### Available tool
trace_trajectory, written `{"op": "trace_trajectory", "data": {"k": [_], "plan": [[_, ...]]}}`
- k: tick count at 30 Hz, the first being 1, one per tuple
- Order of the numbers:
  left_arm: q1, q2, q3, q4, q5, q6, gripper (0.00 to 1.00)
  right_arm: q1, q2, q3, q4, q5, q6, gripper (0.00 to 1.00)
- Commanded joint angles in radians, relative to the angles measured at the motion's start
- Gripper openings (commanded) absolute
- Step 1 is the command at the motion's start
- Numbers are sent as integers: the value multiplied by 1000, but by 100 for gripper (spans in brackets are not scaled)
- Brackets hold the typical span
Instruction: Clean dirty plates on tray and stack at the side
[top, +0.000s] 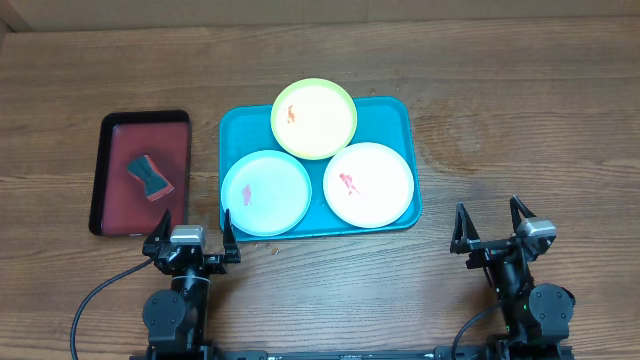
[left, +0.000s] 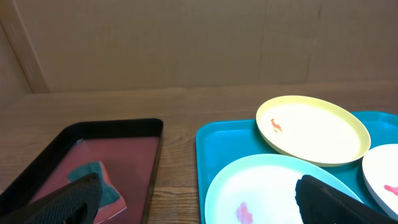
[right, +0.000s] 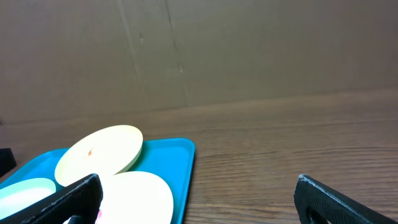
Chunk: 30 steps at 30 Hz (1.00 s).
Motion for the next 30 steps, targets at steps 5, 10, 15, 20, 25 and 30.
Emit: {"op": "trace_trajectory", "data": {"k": [5, 10, 15, 20, 25, 30], "plan": [[-8, -8, -3, 38, 372, -410, 100, 5, -7, -10, 6, -1, 1, 100], [-8, -8, -3, 165, 377, -610, 100, 5, -7, -10, 6, -1, 1, 100], [-4, -8, 17, 531, 362, -591, 100, 5, -7, -10, 6, -1, 1, 100], [-4, -4, 175, 488, 195, -589, 100, 5, -7, -10, 6, -1, 1, 100], [-4, 216, 625, -155, 190, -490, 100, 5, -7, -10, 6, -1, 1, 100], [-6, 432, 864, -388, 330, -419, 100, 5, -7, -10, 6, -1, 1, 100]]}}
